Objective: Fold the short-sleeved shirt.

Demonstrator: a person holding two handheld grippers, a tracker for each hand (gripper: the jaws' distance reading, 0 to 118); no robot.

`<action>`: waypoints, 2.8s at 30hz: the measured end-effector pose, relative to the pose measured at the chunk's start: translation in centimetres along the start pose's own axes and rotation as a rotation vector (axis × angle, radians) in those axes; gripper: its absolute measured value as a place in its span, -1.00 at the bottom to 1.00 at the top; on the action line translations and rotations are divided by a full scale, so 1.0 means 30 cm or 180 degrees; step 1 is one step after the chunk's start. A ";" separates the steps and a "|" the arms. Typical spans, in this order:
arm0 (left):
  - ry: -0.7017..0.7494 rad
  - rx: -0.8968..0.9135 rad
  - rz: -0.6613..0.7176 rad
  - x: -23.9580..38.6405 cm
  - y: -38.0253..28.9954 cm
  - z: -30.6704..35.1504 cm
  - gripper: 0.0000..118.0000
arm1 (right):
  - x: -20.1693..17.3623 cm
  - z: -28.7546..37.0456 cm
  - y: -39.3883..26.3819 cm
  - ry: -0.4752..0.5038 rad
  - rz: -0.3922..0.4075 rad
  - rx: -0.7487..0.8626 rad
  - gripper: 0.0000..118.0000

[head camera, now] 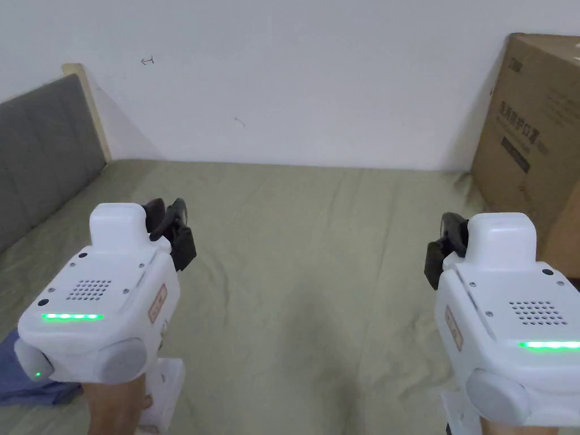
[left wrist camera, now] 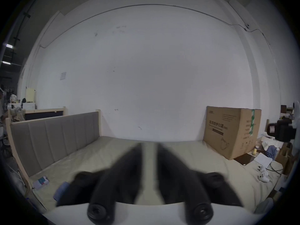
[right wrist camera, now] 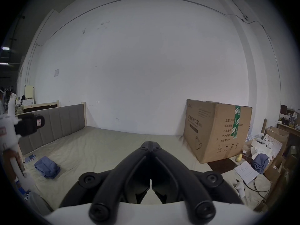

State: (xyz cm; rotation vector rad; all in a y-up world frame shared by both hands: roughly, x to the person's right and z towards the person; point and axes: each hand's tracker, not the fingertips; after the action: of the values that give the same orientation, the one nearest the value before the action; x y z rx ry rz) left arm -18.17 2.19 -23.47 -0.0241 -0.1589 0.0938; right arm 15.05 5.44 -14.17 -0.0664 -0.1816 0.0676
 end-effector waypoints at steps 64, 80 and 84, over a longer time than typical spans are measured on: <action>-0.0234 -0.0111 -0.0188 0.059 -0.041 0.006 -1.00 | 0.024 0.028 -0.033 -0.0124 0.0021 0.0043 -1.00; -0.0141 -0.0075 -0.0180 0.059 -0.034 0.008 0.16 | 0.026 0.029 -0.036 -0.0162 0.0006 0.0022 -0.75; -0.0191 -0.0070 -0.0134 0.054 -0.037 0.006 0.65 | 0.033 0.022 -0.042 -0.0162 -0.0071 -0.0009 0.40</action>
State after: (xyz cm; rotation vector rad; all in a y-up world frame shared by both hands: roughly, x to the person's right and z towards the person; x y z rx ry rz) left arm -16.51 1.26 -22.99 -0.0398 -0.2205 0.0510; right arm 15.97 4.29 -13.25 -0.0654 -0.2334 0.0470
